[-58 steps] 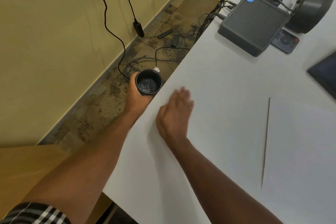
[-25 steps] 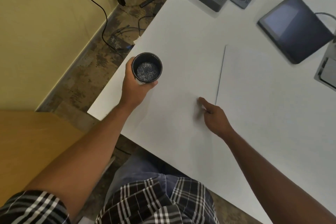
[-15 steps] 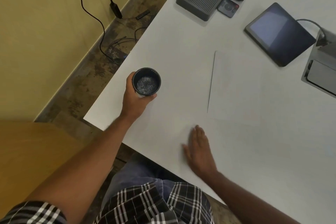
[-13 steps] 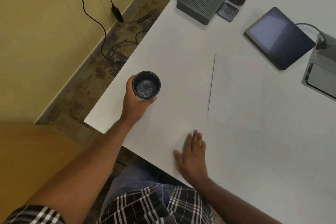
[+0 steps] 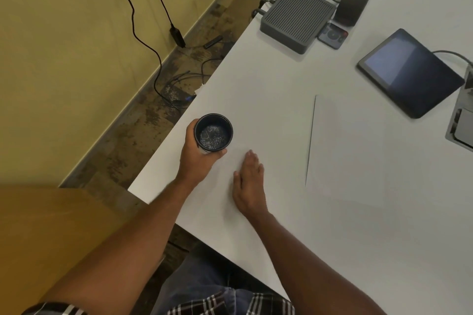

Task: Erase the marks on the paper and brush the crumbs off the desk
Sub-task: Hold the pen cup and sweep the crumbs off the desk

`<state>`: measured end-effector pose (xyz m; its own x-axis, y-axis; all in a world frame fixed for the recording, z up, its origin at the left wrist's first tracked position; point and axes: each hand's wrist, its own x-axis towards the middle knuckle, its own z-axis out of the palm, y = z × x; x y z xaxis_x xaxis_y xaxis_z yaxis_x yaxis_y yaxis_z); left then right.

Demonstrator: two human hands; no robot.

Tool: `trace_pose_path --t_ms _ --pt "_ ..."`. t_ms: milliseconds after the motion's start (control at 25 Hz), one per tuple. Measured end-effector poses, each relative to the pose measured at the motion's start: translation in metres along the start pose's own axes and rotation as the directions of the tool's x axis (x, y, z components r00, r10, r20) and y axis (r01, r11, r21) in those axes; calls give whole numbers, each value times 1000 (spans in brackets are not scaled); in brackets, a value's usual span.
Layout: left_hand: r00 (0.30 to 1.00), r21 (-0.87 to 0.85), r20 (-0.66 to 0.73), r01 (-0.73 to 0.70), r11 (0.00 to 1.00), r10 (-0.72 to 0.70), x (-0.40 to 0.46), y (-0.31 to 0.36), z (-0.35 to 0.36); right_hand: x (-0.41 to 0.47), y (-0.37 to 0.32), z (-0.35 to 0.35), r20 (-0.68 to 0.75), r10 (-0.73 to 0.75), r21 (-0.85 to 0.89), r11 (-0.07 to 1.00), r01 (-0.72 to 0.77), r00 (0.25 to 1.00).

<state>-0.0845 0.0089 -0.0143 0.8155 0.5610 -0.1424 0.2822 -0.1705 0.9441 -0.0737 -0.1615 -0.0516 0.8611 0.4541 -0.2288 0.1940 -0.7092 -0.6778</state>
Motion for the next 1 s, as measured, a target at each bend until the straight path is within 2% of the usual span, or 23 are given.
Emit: trace_pose_path --t_ms 40,80,160,240,280,400,480,560,600,680,760,840,920,1000 --pt "1000 2 0 1 1000 -1 4 -1 -1 2 4 -7 -19 -32 105 994 34 999" --pt "1000 1 -2 3 1000 -3 8 -1 -3 4 11 -12 -99 4 145 989 10 995" --pt "1000 -4 -9 4 1000 -4 17 0 -6 4 22 -15 -287 218 21 975 -221 933" --pt "1000 -9 -24 4 1000 -4 26 1 -10 -2 17 -3 -310 380 -103 898 -428 871" --pt "1000 -6 -30 8 1000 -8 30 0 -12 -1 8 5 -281 398 -148 881 -449 873" --pt "999 1 -44 11 1000 -11 49 -4 -19 27 -29 29 -143 337 -173 917 -359 931" --pt "998 6 -63 4 1000 -4 63 -5 -26 54 -51 37 -23 182 -153 971 -184 983" --pt "997 23 -82 8 1000 -6 81 -4 -33 77 -60 31 48 -13 60 998 10 999" --pt "996 30 -89 7 1000 -4 91 -3 -38 82 -58 24 7 -57 188 981 55 998" --pt "994 40 -112 0 999 5 109 -2 -48 76 -38 12 -186 45 276 961 8 982" --pt "990 42 -140 1 999 5 125 -5 -60 49 -15 16 -311 228 107 973 -205 922" --pt "988 47 -158 4 999 3 136 -11 -69 11 -19 36 -277 292 -132 932 -337 915" --pt "985 37 -172 12 999 -5 142 -18 -73 -11 -48 59 -103 261 -237 931 -279 960" --pt "982 20 -189 30 999 -26 145 -25 -75 -2 -78 78 13 192 -273 945 -181 981"
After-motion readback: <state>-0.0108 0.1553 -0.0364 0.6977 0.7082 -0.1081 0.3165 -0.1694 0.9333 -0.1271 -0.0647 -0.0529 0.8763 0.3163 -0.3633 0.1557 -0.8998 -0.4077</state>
